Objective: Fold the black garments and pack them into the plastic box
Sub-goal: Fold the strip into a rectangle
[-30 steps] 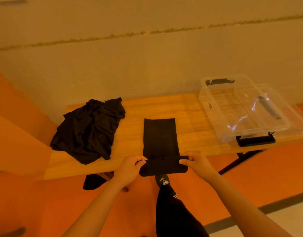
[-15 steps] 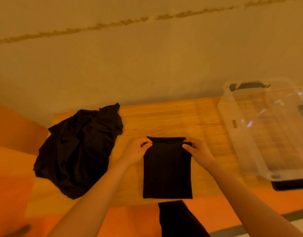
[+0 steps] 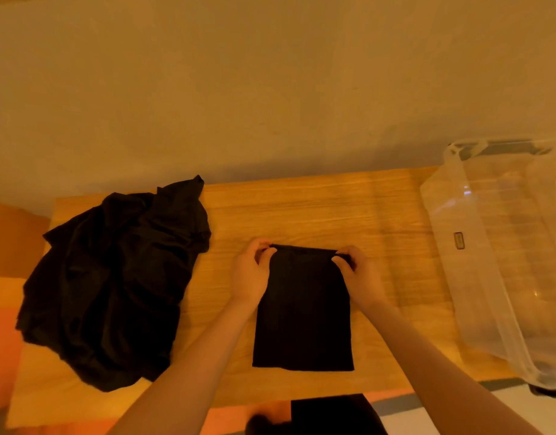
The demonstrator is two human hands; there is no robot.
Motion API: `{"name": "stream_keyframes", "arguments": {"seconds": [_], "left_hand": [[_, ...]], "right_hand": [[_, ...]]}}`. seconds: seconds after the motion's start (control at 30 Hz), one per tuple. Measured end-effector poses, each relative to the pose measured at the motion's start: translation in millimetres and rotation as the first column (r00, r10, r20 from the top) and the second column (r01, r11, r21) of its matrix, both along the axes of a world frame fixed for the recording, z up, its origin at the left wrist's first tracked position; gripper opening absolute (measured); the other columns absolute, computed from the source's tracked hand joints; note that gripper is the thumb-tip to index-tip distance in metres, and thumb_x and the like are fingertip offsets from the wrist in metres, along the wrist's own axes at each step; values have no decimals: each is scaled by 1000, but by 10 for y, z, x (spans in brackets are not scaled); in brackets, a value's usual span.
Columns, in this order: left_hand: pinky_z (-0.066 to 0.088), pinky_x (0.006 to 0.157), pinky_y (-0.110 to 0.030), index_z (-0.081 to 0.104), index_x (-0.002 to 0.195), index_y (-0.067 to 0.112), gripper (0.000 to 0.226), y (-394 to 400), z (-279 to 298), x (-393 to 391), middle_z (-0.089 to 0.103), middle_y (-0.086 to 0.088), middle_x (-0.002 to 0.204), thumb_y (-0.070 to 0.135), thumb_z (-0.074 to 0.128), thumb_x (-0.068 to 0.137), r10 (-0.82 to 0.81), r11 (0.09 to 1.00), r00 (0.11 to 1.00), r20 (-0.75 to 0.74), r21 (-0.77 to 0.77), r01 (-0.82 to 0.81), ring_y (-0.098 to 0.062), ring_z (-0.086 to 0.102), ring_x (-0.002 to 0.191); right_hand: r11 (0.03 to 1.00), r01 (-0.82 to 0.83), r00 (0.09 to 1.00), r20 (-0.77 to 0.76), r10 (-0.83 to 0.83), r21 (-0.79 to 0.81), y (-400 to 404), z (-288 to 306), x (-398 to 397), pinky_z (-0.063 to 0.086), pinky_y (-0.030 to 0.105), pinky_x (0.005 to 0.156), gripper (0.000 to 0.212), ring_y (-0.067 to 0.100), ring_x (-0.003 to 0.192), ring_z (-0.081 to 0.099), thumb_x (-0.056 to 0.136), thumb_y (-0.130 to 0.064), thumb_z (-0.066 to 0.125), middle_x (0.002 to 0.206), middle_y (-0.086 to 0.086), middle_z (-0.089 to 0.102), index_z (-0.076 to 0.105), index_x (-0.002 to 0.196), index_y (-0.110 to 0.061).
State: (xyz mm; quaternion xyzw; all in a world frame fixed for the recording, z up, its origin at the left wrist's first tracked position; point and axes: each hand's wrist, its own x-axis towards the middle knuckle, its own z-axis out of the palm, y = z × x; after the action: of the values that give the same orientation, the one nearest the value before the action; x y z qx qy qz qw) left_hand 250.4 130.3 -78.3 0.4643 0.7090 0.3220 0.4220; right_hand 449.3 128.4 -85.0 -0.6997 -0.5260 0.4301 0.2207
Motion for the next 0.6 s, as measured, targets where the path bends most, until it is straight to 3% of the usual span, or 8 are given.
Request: {"name": "stream_keyframes", "arguments": {"seconds": [0.13,0.27,0.33,0.47,0.6], "left_hand": [[44,68,-9,55,96,20,10,74,-17,44,55,16,82,12,54,91,-116,992,993,-39,50,118,1,55,76],[38,55,-15,46,86,15,9,121,-95,42,48,9,71,13,51,93,-31,998,992,-123,56,38,-5,47,61],[36,53,-18,44,86,14,10,163,-106,65,47,8,71,14,51,93,-25,997,985,-173,65,37,-7,46,60],[37,52,-20,48,96,9,6,231,-141,86,54,1,80,15,50,94,-24,998,970,-241,58,39,-10,49,62],[45,62,-25,51,108,5,19,229,-174,100,59,-8,99,16,53,92,-49,997,953,-298,35,62,-16,57,77]], "right_hand": [[998,-60,995,75,61,-4,54,-10,-16,39,15,53,12,7,64,54,95,-24,48,75,-9,55,53,103,-17],[999,-41,992,117,45,-34,74,-35,-11,41,22,48,20,13,56,52,96,-26,44,70,-2,56,52,109,-13],[999,-29,991,130,33,-28,81,-35,-4,38,19,46,21,11,54,51,96,-26,45,68,-2,56,52,111,-12],[999,-40,988,148,34,38,88,-41,3,38,16,43,19,7,53,50,94,-27,49,64,-7,52,54,106,-13],[997,6,975,222,-25,82,28,-53,53,41,25,47,21,11,54,51,91,-28,54,62,-6,50,55,102,-10]]}}
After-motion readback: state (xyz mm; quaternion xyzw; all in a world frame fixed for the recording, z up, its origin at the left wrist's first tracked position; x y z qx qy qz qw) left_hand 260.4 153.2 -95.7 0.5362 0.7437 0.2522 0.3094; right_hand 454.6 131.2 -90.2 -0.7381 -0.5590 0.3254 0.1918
